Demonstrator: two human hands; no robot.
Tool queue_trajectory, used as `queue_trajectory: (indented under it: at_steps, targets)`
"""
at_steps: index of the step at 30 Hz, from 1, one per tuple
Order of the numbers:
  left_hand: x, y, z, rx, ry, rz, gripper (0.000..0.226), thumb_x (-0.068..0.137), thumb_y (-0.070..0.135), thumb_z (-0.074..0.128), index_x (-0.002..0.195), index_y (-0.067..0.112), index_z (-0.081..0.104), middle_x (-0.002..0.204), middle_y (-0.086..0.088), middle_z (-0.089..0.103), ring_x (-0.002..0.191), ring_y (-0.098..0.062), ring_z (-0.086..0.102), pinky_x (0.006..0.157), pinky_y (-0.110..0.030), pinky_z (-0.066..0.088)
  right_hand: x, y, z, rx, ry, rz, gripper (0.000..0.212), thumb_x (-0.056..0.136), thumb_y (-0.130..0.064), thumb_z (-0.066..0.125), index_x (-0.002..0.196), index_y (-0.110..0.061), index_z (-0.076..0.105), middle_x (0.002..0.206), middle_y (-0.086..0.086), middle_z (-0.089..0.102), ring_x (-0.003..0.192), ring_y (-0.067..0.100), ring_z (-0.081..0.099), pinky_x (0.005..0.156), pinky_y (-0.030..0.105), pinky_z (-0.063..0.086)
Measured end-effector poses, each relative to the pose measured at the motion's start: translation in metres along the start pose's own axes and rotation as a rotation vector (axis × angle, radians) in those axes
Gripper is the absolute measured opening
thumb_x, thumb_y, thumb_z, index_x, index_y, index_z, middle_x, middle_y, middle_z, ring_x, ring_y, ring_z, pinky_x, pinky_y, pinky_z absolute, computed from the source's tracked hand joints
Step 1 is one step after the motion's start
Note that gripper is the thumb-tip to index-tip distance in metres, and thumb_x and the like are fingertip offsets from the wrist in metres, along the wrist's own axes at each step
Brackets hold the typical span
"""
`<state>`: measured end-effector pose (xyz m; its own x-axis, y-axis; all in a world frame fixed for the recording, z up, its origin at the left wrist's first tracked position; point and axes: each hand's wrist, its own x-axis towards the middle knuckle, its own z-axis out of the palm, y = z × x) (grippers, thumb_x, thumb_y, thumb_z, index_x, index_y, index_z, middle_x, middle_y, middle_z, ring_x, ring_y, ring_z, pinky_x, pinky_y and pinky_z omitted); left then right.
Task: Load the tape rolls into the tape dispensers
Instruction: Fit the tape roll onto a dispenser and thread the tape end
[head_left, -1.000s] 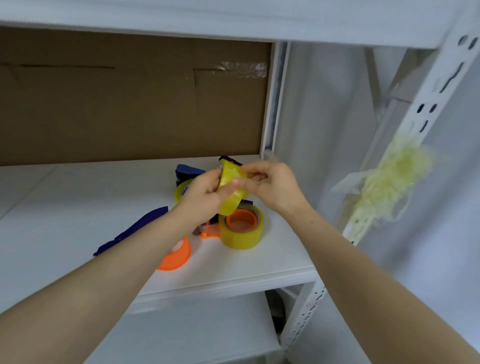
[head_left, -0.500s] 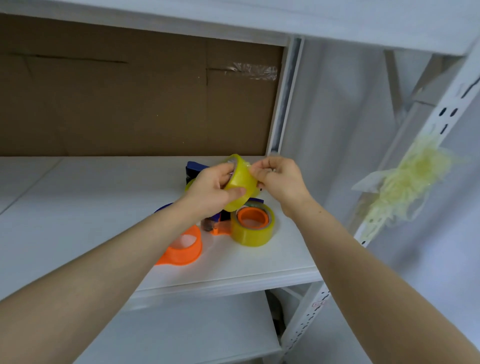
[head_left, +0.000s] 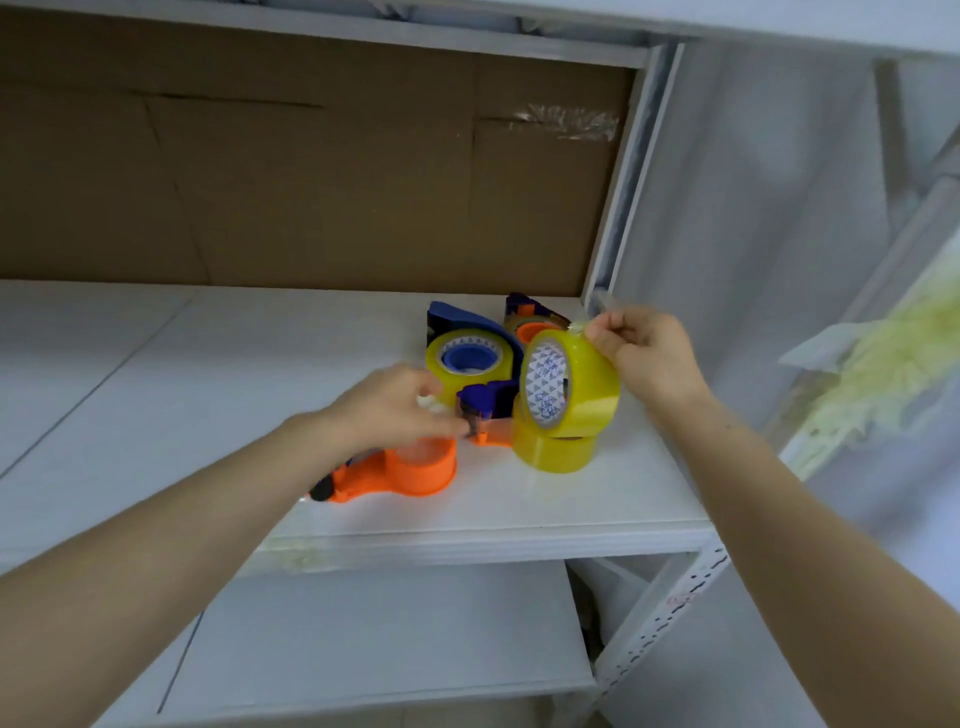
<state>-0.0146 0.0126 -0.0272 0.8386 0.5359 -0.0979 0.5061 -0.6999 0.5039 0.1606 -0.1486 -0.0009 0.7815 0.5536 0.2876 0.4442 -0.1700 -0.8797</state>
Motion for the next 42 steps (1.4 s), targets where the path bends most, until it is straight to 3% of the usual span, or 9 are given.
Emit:
queue_trajectory:
  at_steps: [2, 5, 9, 14, 20, 27, 35, 39, 42]
  targets:
    - [-0.009, -0.003, 0.017, 0.474, -0.026, -0.032, 0.095, 0.058, 0.080, 0.056, 0.129, 0.017, 0.047, 0.135, -0.010, 0.043, 0.130, -0.028, 0.035, 0.107, -0.040, 0.030, -0.004, -0.008, 0.008, 0.027, -0.042, -0.012, 0.024, 0.090, -0.008, 0.060, 0.070, -0.023, 0.058, 0.071, 0.001, 0.059, 0.065, 0.009, 0.053, 0.063, 0.018, 0.046]
    - [-0.014, -0.012, 0.033, 0.649, 0.008, -0.059, 0.120, 0.057, 0.081, 0.057, 0.146, 0.011, 0.018, 0.153, -0.012, 0.011, 0.143, -0.030, 0.005, 0.115, -0.049, 0.005, -0.012, -0.015, 0.024, 0.182, -0.121, 0.078, 0.023, 0.091, -0.009, 0.058, 0.071, -0.019, 0.060, 0.068, 0.001, 0.058, 0.064, 0.012, 0.054, 0.059, 0.023, 0.047]
    - [-0.015, -0.033, 0.018, 0.432, 0.010, 0.041, 0.124, 0.058, 0.051, 0.077, 0.150, 0.016, 0.001, 0.153, -0.008, 0.009, 0.142, -0.027, 0.009, 0.115, -0.037, 0.016, -0.032, -0.008, 0.062, 0.602, -0.134, 0.394, 0.018, 0.096, -0.011, 0.050, 0.082, -0.010, 0.062, 0.078, 0.008, 0.061, 0.070, 0.021, 0.058, 0.051, 0.029, 0.055]
    - [-0.024, -0.046, -0.006, 0.129, -0.136, -0.029, 0.134, 0.059, 0.028, 0.080, 0.147, 0.019, -0.020, 0.158, -0.003, -0.006, 0.143, -0.028, 0.013, 0.112, -0.039, 0.029, -0.062, 0.011, 0.121, 0.893, 0.039, 0.586, 0.021, 0.098, -0.004, 0.042, 0.108, 0.003, 0.058, 0.090, 0.013, 0.065, 0.083, 0.023, 0.062, 0.084, 0.038, 0.052]
    - [-0.035, -0.042, -0.003, -0.102, -0.078, -0.032, 0.145, 0.043, 0.062, 0.079, 0.147, 0.028, -0.016, 0.158, 0.003, 0.004, 0.144, -0.022, 0.011, 0.116, -0.043, 0.023, -0.077, 0.025, 0.149, 0.537, 0.154, 0.529, 0.023, 0.097, -0.023, 0.047, 0.100, -0.004, 0.060, 0.100, 0.013, 0.068, 0.091, 0.024, 0.063, 0.086, 0.039, 0.054]
    - [-0.032, -0.037, 0.015, 0.200, 0.037, 0.017, 0.116, 0.064, 0.065, 0.070, 0.150, 0.022, 0.006, 0.153, -0.003, 0.020, 0.141, -0.022, 0.015, 0.115, -0.036, 0.015, -0.089, 0.028, 0.143, 0.370, 0.129, 0.349, 0.016, 0.098, -0.009, 0.042, 0.100, -0.003, 0.057, 0.091, 0.005, 0.062, 0.087, 0.011, 0.060, 0.079, 0.024, 0.051]
    - [-0.035, -0.035, 0.021, 0.436, 0.048, 0.077, 0.110, 0.063, 0.063, 0.071, 0.148, 0.025, 0.013, 0.153, -0.002, 0.012, 0.143, -0.021, 0.003, 0.116, -0.038, 0.004, -0.105, 0.031, 0.130, 0.254, 0.010, 0.129, 0.042, 0.091, 0.002, 0.046, 0.129, -0.014, 0.052, 0.123, -0.006, 0.055, 0.118, 0.012, 0.050, 0.105, 0.029, 0.041]
    - [-0.041, -0.041, 0.005, 0.412, -0.018, -0.084, 0.139, 0.053, 0.061, 0.079, 0.148, 0.021, -0.015, 0.156, -0.005, -0.002, 0.145, -0.024, -0.007, 0.117, -0.041, -0.001, -0.086, 0.010, 0.116, -0.172, -0.377, -0.162, 0.067, 0.077, -0.008, 0.068, 0.137, -0.022, 0.041, 0.143, -0.004, 0.038, 0.137, 0.017, 0.031, 0.115, 0.033, 0.027]
    - [-0.045, -0.055, -0.006, 0.331, -0.100, -0.214, 0.141, 0.056, 0.048, 0.083, 0.146, 0.016, -0.020, 0.142, -0.007, 0.032, 0.133, -0.026, 0.032, 0.107, -0.035, 0.029, -0.064, -0.002, 0.116, -0.630, -0.753, -0.220, 0.118, 0.068, -0.026, 0.079, 0.148, -0.034, -0.007, 0.157, -0.004, -0.020, 0.145, 0.020, -0.020, 0.118, 0.041, -0.004]
